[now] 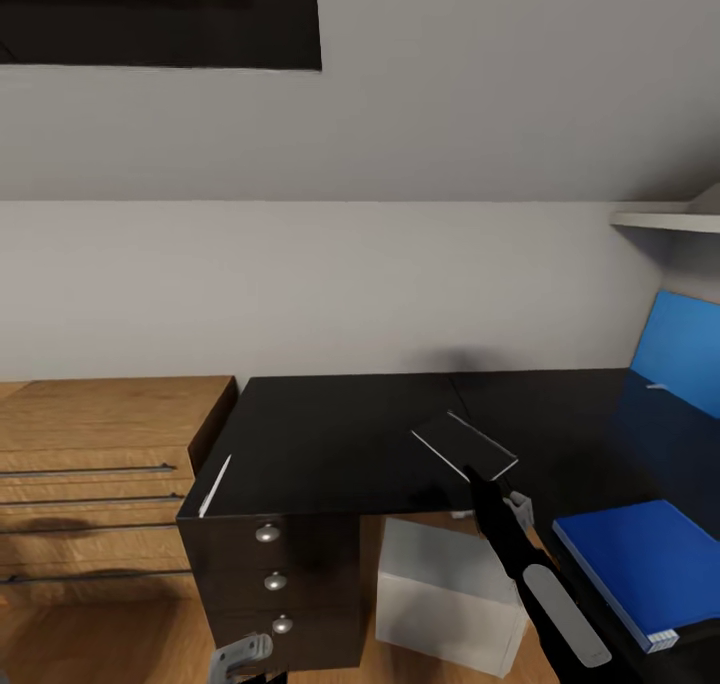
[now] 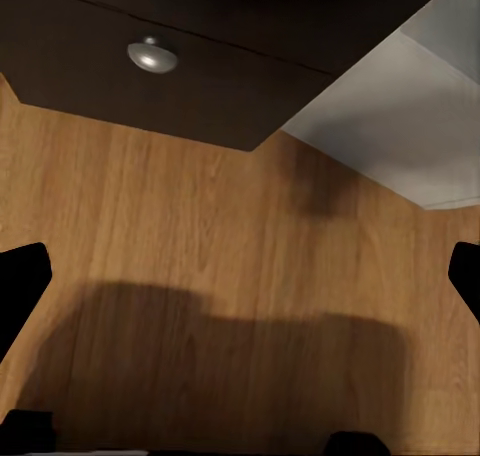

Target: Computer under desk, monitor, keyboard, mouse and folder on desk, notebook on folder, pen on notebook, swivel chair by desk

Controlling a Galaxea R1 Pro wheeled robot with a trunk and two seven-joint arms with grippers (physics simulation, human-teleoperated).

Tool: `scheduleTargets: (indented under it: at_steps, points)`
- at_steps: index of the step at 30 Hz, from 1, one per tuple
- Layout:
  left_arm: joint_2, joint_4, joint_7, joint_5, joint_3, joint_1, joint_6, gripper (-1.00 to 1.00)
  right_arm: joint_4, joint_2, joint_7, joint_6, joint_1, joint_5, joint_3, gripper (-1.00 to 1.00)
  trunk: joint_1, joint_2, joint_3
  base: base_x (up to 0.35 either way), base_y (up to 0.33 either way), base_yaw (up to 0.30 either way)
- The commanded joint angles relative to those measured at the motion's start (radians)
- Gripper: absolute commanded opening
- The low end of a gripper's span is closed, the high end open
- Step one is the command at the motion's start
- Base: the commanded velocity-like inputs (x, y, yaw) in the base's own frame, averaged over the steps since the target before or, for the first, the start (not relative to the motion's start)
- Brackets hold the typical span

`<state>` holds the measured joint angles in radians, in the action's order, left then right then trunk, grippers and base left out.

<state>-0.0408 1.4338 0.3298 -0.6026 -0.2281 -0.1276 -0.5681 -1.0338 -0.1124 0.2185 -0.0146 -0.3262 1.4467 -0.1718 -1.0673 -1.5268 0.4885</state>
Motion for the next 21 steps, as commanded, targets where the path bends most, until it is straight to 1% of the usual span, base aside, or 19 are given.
scheduleTargets:
  at_steps: [1, 2, 3, 7, 21]
  points:
    - [-0.001, -0.020, 0.010, -0.010, -0.002, 0.000, 0.000, 1.00, -0.016, -0.004, 0.003, -0.002, 0.006, 0.011, -0.003, -1.00, 0.004, 0.007, -0.002, 0.000, 0.000, 0.000]
    - [-0.001, -0.030, 0.009, -0.009, -0.002, 0.000, 0.000, 1.00, -0.024, -0.005, 0.004, -0.002, 0.010, 0.011, -0.003, -1.00, 0.008, 0.014, -0.006, 0.000, 0.000, 0.000]
    - [-0.001, -0.065, 0.008, -0.008, -0.001, 0.000, 0.012, 1.00, -0.067, -0.008, 0.003, -0.002, 0.034, 0.010, -0.003, -1.00, 0.012, 0.021, -0.009, 0.000, 0.000, 0.000]
    - [-0.002, -0.080, 0.007, -0.009, -0.001, 0.000, 0.050, 1.00, -0.108, -0.009, 0.003, -0.002, 0.057, 0.009, -0.003, -1.00, 0.027, 0.049, -0.021, 0.000, 0.000, 0.000]
    - [-0.001, -0.124, 0.011, -0.007, -0.006, 0.000, 0.065, 1.00, -0.125, -0.009, 0.001, -0.001, 0.067, 0.009, -0.003, -1.00, 0.081, 0.147, -0.065, -0.004, 0.000, 0.000]
